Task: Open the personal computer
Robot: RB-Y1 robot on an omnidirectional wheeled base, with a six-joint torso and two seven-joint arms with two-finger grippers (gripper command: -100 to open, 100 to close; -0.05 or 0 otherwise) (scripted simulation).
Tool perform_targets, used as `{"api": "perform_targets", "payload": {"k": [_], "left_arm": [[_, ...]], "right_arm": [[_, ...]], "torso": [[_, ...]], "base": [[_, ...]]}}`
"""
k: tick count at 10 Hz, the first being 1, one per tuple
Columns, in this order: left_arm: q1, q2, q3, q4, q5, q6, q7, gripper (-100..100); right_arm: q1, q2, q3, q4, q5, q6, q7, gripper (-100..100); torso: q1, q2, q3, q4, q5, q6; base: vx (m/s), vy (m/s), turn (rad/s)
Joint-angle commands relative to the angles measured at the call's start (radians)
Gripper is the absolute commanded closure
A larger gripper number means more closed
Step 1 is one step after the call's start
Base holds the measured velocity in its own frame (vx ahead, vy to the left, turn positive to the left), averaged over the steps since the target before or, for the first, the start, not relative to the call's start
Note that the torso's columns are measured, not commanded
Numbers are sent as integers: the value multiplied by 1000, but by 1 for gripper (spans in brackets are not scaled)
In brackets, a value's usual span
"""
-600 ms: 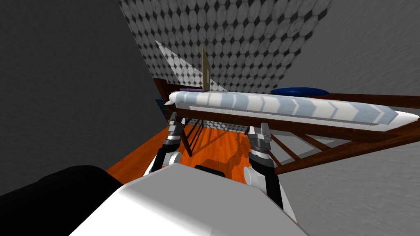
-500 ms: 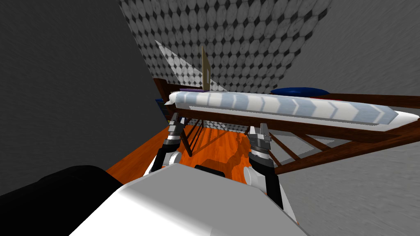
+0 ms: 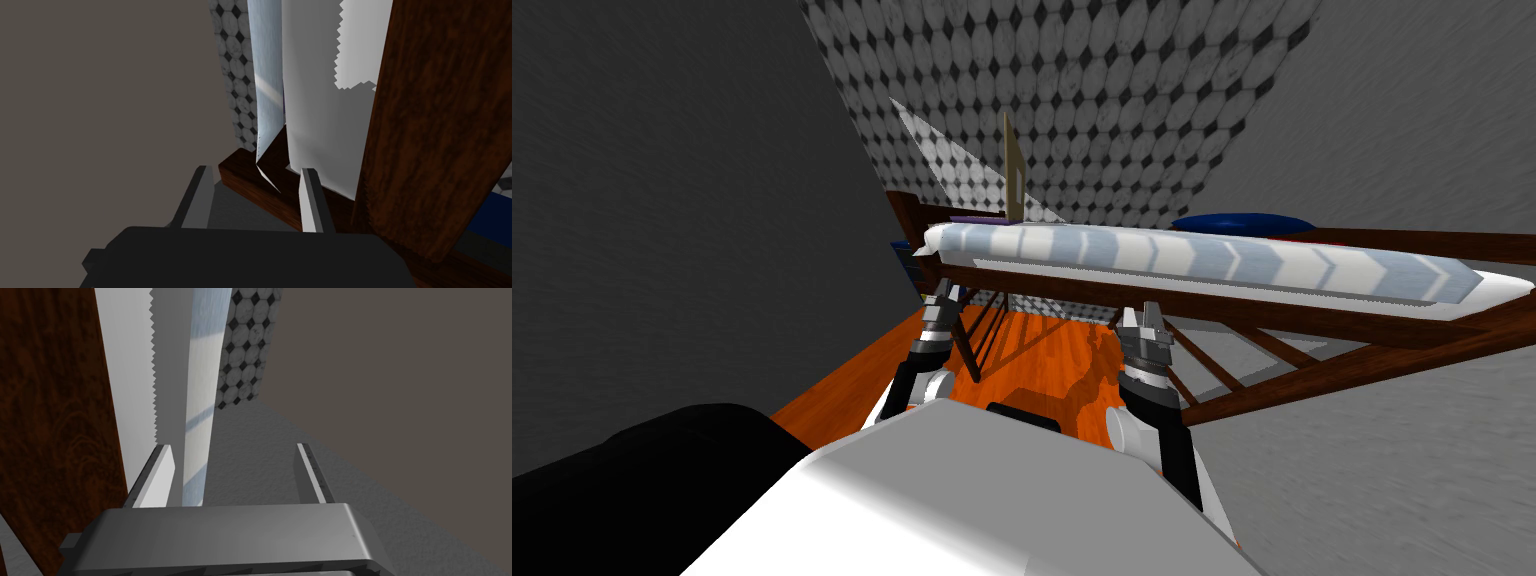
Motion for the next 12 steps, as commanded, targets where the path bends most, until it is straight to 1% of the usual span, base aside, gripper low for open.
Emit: {"api": "perform_targets", "payload": {"k": [1,3,4,6,8,9,10,11,12], "left_arm": [[0,0,0,0,0,0,0,0],[0,0,0,0,0,0,0,0],[-36,43,16,1,-10,27,-15,-100],[-91,79,39,4,-25,67,-37,-100],[-158,110,69,10,-46,122,-67,-100],[-169,110,69,10,-46,123,-67,-100],[-213,123,87,14,-58,156,-84,-100],[-240,136,106,20,-72,189,-103,-100],[-267,136,106,20,-72,193,-103,-100]], "right_arm": [[0,0,0,0,0,0,0,0],[0,0,0,0,0,0,0,0],[0,0,0,0,0,0,0,0],[0,0,0,0,0,0,0,0],[0,0,0,0,0,0,0,0],[0,0,0,0,0,0,0,0],[0,0,0,0,0,0,0,0],[0,0,0,0,0,0,0,0],[0,0,0,0,0,0,0,0]], "torso": [[0,0,0,0,0,0],[0,0,0,0,0,0],[0,0,0,0,0,0],[2,2,1,0,1,0],[1,2,1,0,0,0],[0,1,1,0,0,0],[-1,-1,0,0,0,0],[-1,-2,-1,0,0,0],[0,-1,0,0,0,0]], "base": [[0,0,0],[0,0,0],[-24,25,4],[-49,43,-2],[-66,49,2],[-45,46,-2],[-40,39,4],[-58,48,4],[-49,34,-1]]}}
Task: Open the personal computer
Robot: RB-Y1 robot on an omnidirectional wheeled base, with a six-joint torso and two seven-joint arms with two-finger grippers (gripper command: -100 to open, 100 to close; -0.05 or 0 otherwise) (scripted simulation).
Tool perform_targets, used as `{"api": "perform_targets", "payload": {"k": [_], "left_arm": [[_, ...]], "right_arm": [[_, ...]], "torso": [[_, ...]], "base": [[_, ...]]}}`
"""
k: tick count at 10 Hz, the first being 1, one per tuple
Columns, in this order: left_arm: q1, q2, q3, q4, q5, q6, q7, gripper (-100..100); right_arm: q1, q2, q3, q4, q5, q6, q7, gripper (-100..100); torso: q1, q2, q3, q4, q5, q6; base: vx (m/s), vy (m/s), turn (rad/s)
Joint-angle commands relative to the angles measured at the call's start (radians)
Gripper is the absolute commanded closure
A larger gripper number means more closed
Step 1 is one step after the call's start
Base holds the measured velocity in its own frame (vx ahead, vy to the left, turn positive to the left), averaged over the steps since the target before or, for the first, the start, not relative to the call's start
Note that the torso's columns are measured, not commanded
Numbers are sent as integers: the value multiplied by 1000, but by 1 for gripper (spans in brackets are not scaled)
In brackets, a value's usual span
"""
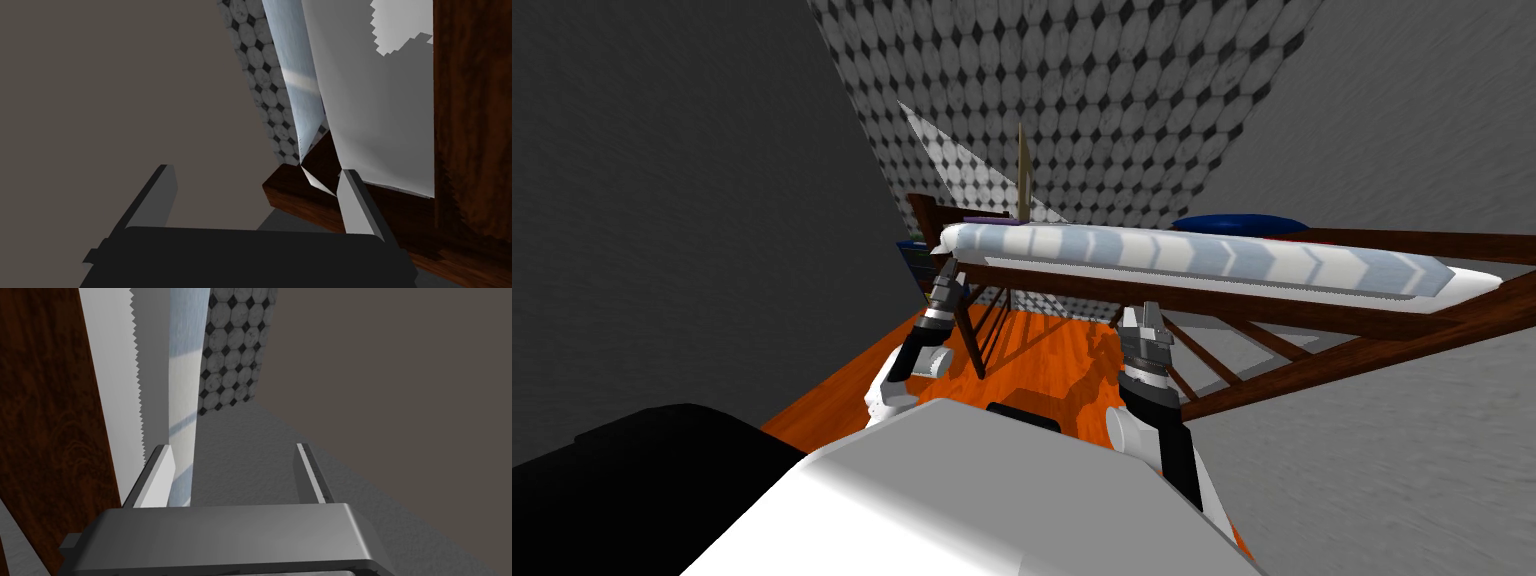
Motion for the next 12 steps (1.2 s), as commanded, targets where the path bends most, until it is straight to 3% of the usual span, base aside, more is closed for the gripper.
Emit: {"api": "perform_targets", "payload": {"k": [1,6,7,9,10,12], "left_arm": [[-73,16,29,10,-25,63,-34,-100],[-225,36,71,29,-59,160,-77,-100],[-251,44,93,42,-78,204,-99,-100],[-294,44,93,42,-78,209,-99,-100],[-323,52,115,56,-97,249,-121,-100],[-363,52,115,56,-97,259,-121,-100]], "right_arm": [[0,0,0,0,0,0,0,0],[0,0,0,0,0,0,0,0],[0,0,0,0,0,0,0,0],[0,0,0,0,0,0,0,0],[0,0,0,0,0,0,0,0],[0,0,0,0,0,0,0,0]], "torso": [[-1,0,0,0,0,0],[0,1,0,0,0,0],[0,0,0,0,0,0],[0,0,0,0,0,0],[-1,0,0,0,0,0],[0,1,0,0,0,0]], "base": [[-45,28,2],[-38,28,1],[-37,33,3],[-24,17,-2],[-33,16,6],[-21,11,-2]]}}
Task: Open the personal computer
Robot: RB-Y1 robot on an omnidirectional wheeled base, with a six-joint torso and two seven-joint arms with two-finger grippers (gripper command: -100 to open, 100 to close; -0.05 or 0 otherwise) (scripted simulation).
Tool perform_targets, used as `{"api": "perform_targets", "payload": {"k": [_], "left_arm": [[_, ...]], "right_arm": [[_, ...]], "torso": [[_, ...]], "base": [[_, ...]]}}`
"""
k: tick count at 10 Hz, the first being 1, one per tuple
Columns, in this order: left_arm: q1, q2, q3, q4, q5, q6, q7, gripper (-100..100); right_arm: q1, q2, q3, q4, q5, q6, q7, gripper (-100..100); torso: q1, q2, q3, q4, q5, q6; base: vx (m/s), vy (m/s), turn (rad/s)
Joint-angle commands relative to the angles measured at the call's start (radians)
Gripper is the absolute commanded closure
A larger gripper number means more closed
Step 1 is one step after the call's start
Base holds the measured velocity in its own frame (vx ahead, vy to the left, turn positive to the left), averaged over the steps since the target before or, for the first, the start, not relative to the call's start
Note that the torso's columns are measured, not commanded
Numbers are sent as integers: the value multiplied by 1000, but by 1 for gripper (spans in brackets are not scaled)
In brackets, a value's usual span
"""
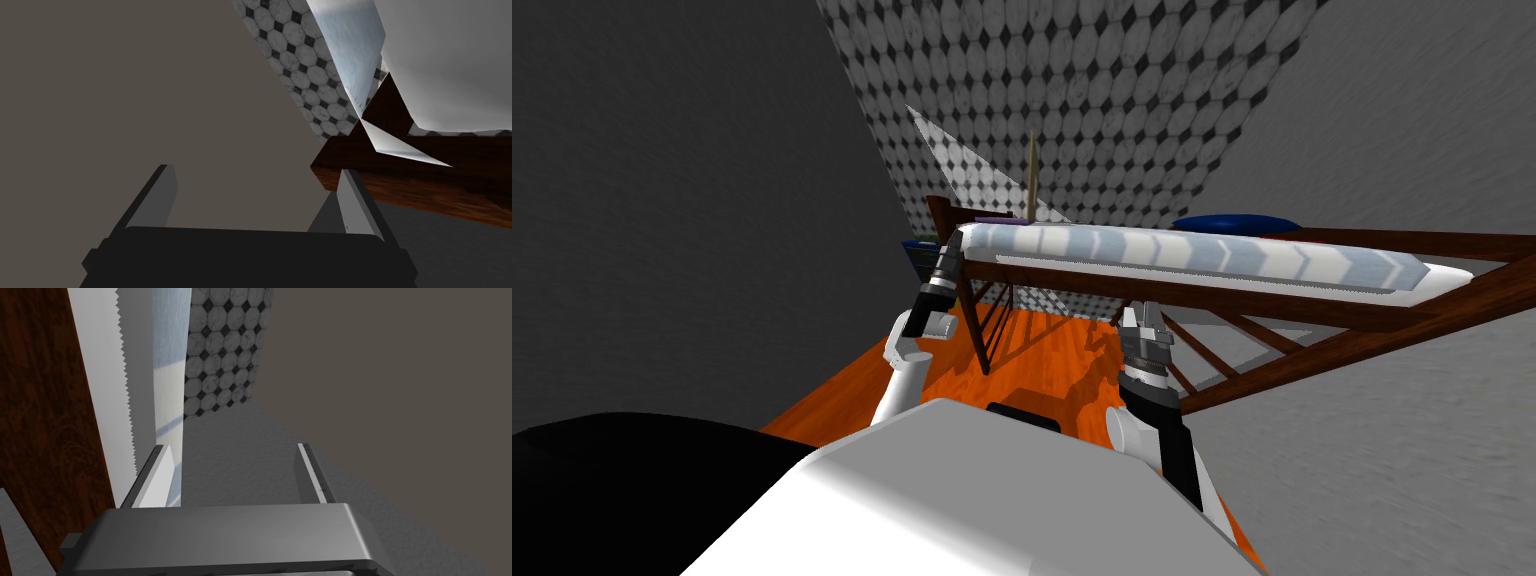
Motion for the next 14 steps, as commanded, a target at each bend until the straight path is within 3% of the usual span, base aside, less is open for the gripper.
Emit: {"api": "perform_targets", "payload": {"k": [1,2,3,5,6,8,11,13,14], "left_arm": [[-68,12,28,16,-20,60,-24,-100],[-100,12,28,16,-20,68,-24,-100],[-131,18,50,34,-41,107,-47,-100],[-176,18,50,34,-41,123,-47,-100],[-213,23,72,55,-63,164,-69,-100],[-252,23,72,55,-63,178,-69,-100],[-355,32,113,102,-108,278,-112,-100],[-410,32,113,102,-108,293,-112,-100],[-450,36,132,129,-131,348,-133,-100]], "right_arm": [[0,0,0,0,0,0,0,0],[0,0,0,0,0,0,0,0],[0,0,0,0,0,0,0,0],[0,0,0,0,0,0,0,0],[0,0,0,0,0,0,0,0],[0,0,0,0,0,0,0,0],[0,0,0,0,0,0,0,0],[0,0,0,0,0,0,0,0],[0,0,0,0,0,0,0,0]], "torso": [[0,-1,0,0,0,0],[1,0,0,0,0,0],[1,0,0,0,0,0],[0,0,0,0,0,0],[0,0,0,0,0,0],[0,0,0,0,0,0],[0,0,0,0,0,0],[0,0,0,0,0,0],[0,-1,0,0,0,0]], "base": [[-24,12,5],[-29,17,1],[-33,21,0],[-22,11,0],[-21,11,4],[-19,6,0],[-25,4,3],[-14,5,1],[-14,-1,1]]}}
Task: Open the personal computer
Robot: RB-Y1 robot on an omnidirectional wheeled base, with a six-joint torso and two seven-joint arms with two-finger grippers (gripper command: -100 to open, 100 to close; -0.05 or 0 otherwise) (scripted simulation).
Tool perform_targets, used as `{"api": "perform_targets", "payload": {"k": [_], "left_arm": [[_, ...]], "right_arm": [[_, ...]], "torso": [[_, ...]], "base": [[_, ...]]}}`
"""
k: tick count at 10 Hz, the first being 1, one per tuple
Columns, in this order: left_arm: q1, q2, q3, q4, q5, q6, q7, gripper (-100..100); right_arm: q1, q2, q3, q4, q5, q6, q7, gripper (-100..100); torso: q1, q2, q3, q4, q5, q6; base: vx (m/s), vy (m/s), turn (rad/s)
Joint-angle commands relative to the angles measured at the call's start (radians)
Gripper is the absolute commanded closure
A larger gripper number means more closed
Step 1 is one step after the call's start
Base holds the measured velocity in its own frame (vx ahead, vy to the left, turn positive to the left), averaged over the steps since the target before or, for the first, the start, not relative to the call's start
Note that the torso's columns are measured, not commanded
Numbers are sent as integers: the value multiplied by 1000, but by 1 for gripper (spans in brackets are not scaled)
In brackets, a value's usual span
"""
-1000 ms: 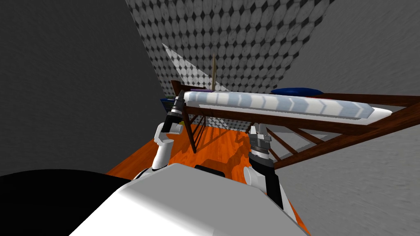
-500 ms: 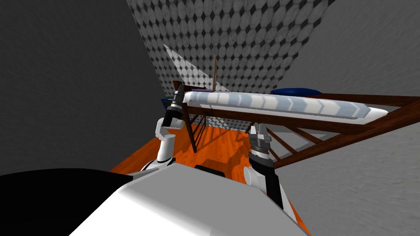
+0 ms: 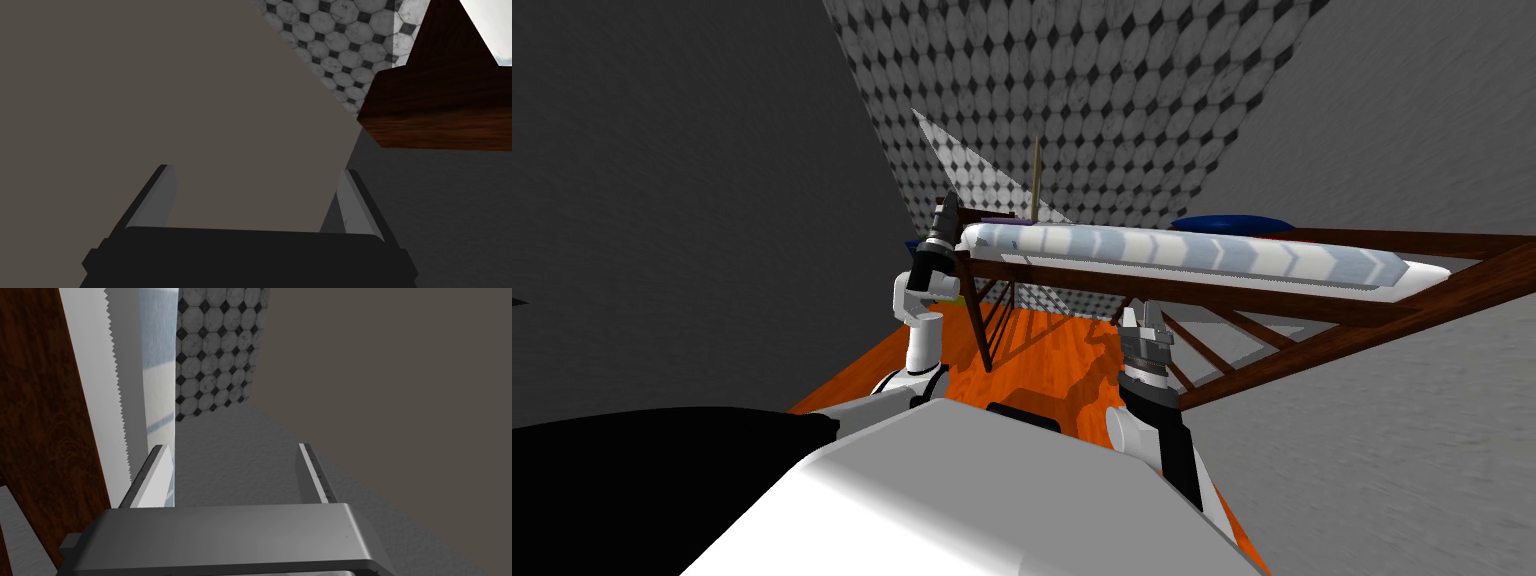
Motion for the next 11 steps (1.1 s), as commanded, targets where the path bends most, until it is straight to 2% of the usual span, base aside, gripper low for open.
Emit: {"api": "perform_targets", "payload": {"k": [1,2,3,5,6,8,9,11], "left_arm": [[-78,1,20,31,-24,54,-21,-100],[-91,1,20,31,-24,54,-21,-100],[-128,4,39,60,-48,103,-41,-100],[-172,4,39,60,-48,114,-41,-100],[-215,6,56,93,-71,164,-60,-100],[-254,6,56,93,-71,174,-60,-100],[-293,8,72,127,-95,222,-78,-100],[-335,8,72,127,-95,234,-78,-100]], "right_arm": [[0,0,0,0,0,0,0,0],[0,0,0,0,0,0,0,0],[0,0,0,0,0,0,0,0],[0,0,0,0,0,0,0,0],[0,0,0,0,0,0,0,0],[0,0,0,0,0,0,0,0],[0,0,0,0,0,0,0,0],[0,0,0,0,0,0,0,0]], "torso": [[0,0,0,0,0,0],[0,0,0,0,0,0],[0,0,0,0,0,0],[0,1,0,0,0,0],[0,1,0,0,0,0],[0,1,0,0,0,0],[0,1,0,0,0,0],[0,0,0,0,0,0]], "base": [[-14,-4,3],[0,0,0],[-6,-5,4],[-8,-6,1],[-3,-10,1],[-3,-9,2],[0,-13,-2],[4,-12,1]]}}
